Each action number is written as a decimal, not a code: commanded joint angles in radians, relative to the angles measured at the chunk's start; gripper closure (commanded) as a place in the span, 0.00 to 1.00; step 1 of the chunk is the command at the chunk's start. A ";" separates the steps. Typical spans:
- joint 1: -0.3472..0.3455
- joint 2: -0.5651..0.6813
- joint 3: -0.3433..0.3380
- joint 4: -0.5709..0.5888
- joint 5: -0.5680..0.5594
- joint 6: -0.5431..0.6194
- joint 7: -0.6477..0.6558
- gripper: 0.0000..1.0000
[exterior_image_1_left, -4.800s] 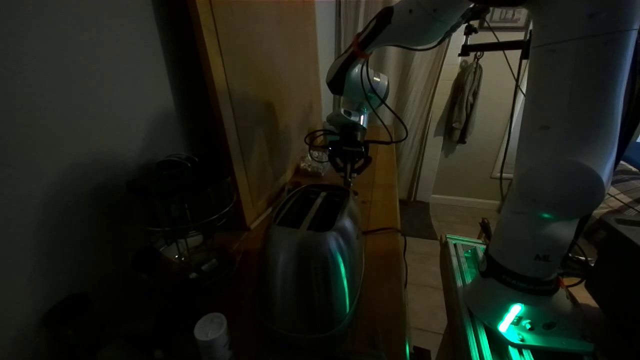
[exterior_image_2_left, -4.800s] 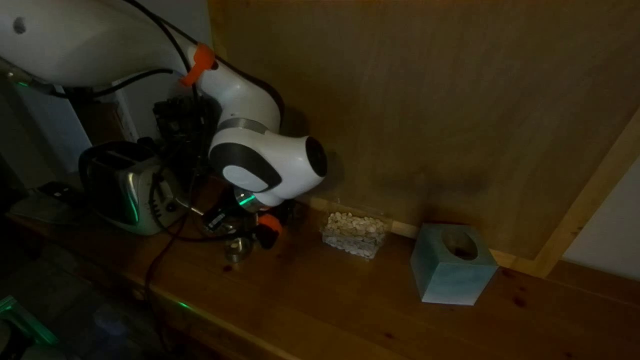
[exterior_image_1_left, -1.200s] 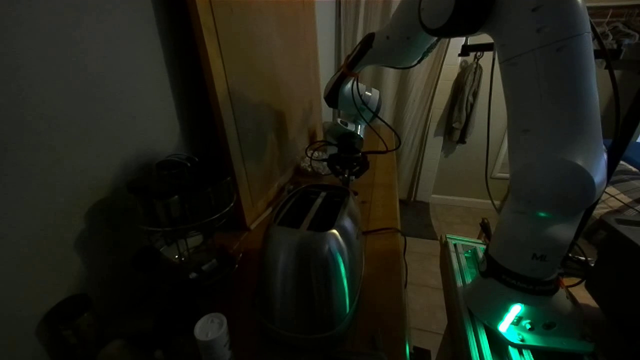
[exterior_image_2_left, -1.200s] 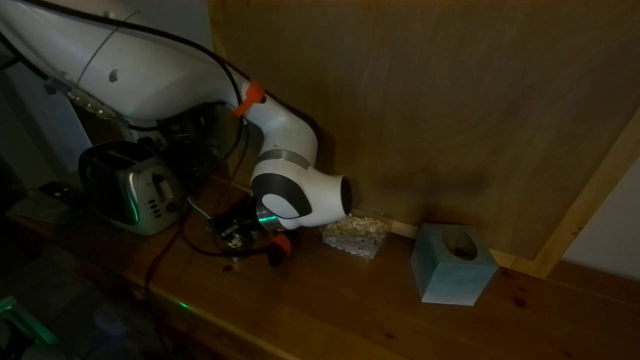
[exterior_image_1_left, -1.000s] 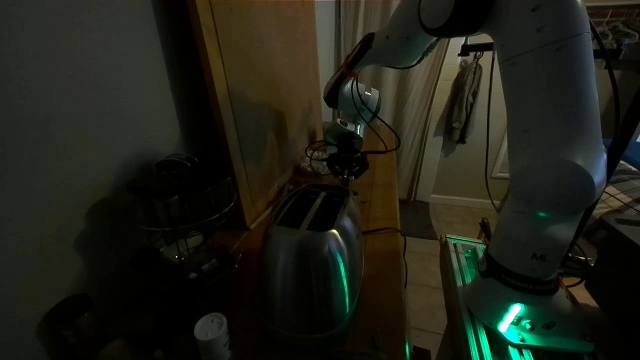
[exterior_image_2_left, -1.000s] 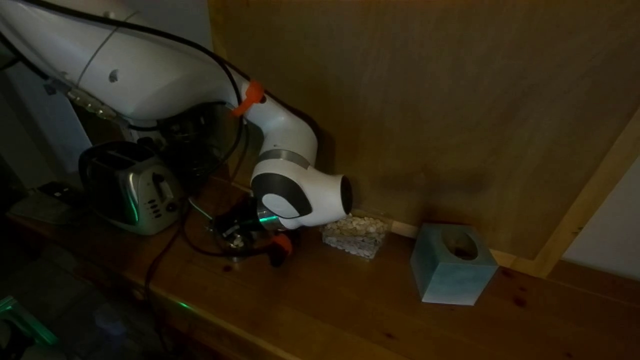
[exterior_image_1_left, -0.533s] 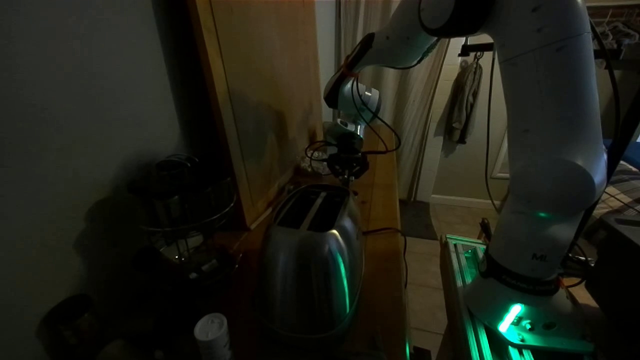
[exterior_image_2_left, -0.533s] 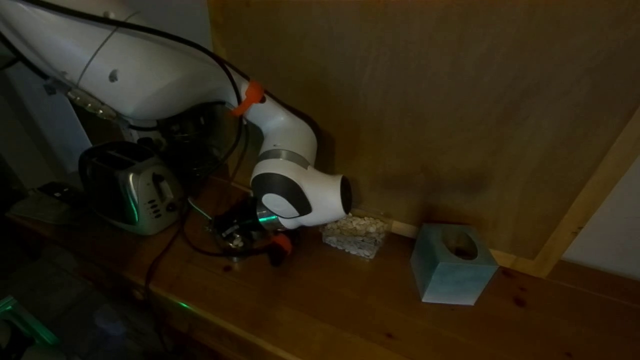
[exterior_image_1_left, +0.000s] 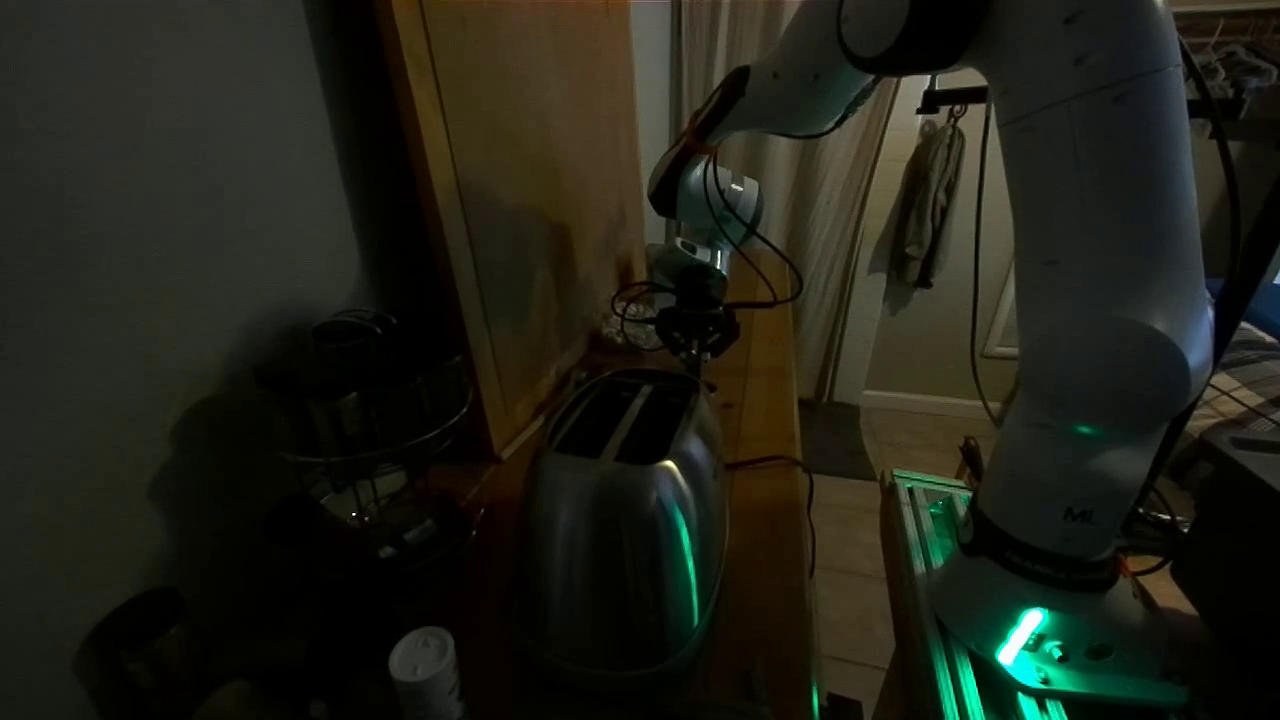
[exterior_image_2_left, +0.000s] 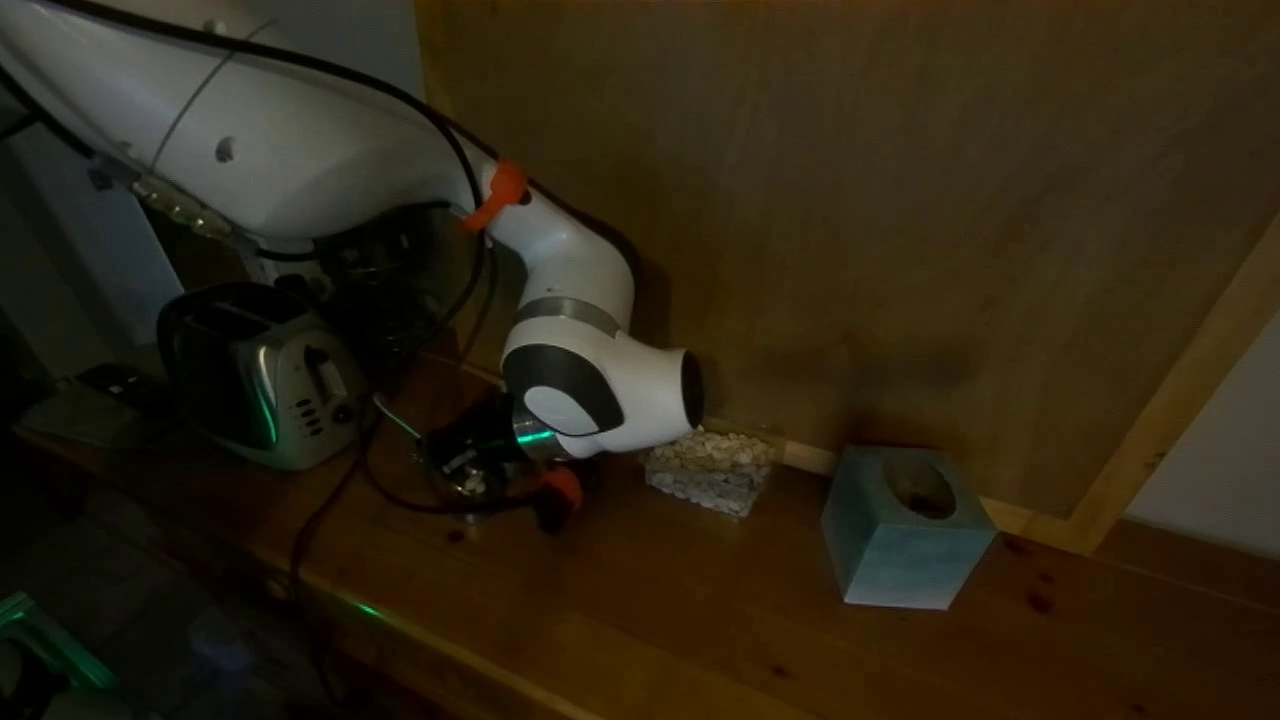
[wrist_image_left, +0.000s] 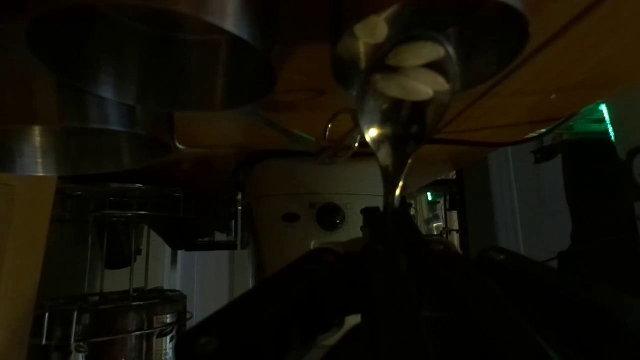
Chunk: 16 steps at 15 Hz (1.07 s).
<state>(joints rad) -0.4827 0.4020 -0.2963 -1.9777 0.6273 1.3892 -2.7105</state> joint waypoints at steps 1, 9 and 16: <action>-0.009 -0.016 0.004 -0.005 -0.004 -0.009 -0.020 0.98; -0.105 -0.039 0.120 0.012 -0.006 -0.105 -0.032 0.98; -0.077 -0.014 0.050 0.023 0.002 -0.099 -0.030 0.98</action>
<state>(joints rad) -0.5681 0.3743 -0.2202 -1.9734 0.6260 1.3204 -2.7140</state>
